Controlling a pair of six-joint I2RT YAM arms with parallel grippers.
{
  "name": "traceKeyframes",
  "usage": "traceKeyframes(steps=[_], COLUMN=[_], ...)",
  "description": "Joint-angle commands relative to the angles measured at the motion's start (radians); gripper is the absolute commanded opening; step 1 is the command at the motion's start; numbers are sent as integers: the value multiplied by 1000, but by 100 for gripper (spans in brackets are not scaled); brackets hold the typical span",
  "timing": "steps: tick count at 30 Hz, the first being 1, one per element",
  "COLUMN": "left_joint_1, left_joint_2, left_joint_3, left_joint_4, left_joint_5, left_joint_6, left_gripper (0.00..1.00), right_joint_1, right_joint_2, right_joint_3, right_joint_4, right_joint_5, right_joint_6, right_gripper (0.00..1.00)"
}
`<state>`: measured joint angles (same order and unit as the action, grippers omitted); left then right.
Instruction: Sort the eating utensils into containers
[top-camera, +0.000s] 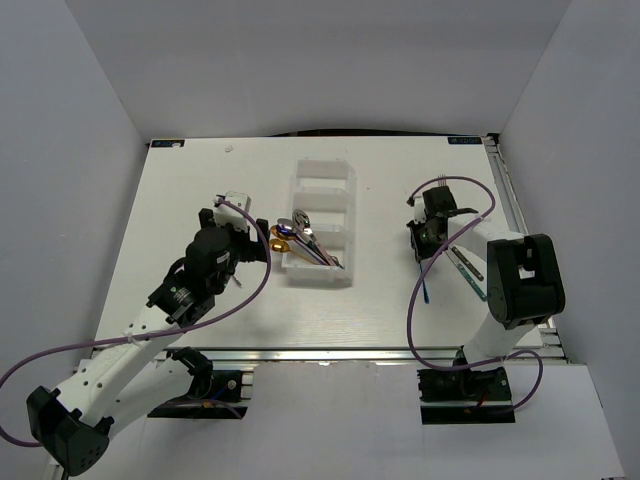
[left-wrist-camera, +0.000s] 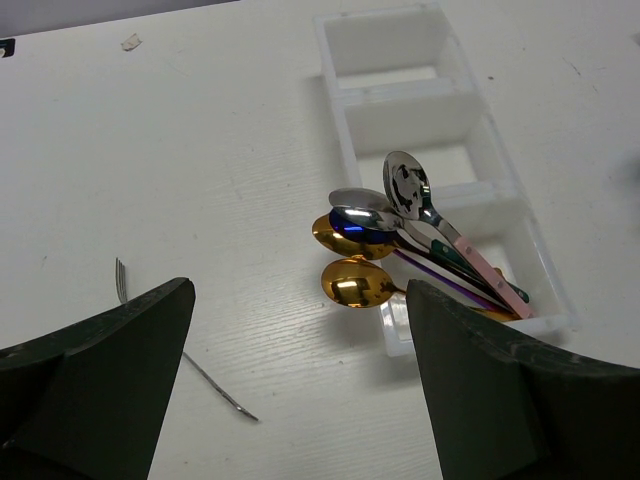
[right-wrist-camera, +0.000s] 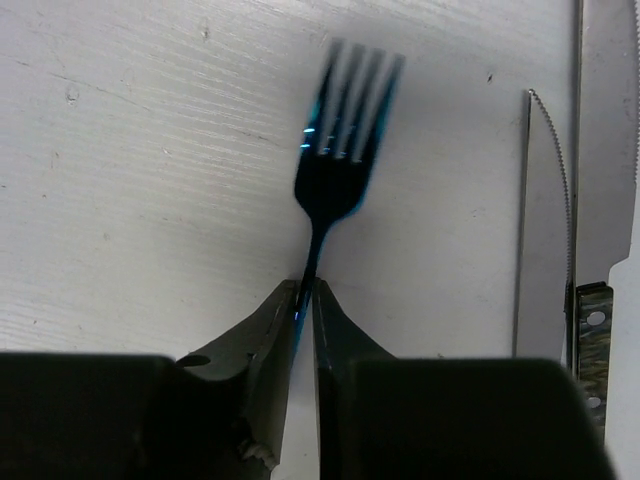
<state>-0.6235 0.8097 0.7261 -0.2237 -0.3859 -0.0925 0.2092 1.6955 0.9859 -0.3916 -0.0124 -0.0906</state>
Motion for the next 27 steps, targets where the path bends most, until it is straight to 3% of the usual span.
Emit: traceKeyframes(steps=[1,5,13,17,21,26,27], left_joint_1=[7,8,13,21,34,48,50], left_joint_2=[-23,-23,-29,-29,-40,-41,-40], left_joint_3=[-10,-13,-25,-34,-47,-57,-57], left_joint_4=[21,27,44,53,75,89,90], left_joint_5=[-21,-25,-28,-31,-8,-2,-7], left_joint_6=[8,11,16,16,0,-13,-13], left_gripper=[98,98,98,98,98,98,98], right_joint_1=[1,1,41,107,157,228,239], right_joint_2=[7,-14,-89,-96,-15,159,258], right_joint_3=[22,31,102,213,387,784,836], right_joint_4=[28,37,59,63,45,-56,-58], right_joint_5=[-57,-89,-138,-207,-364,-472,-516], right_joint_6=[-8,-21,-95,-225,-335,-412,-420], right_gripper=[16,0,0,0,0,0,0])
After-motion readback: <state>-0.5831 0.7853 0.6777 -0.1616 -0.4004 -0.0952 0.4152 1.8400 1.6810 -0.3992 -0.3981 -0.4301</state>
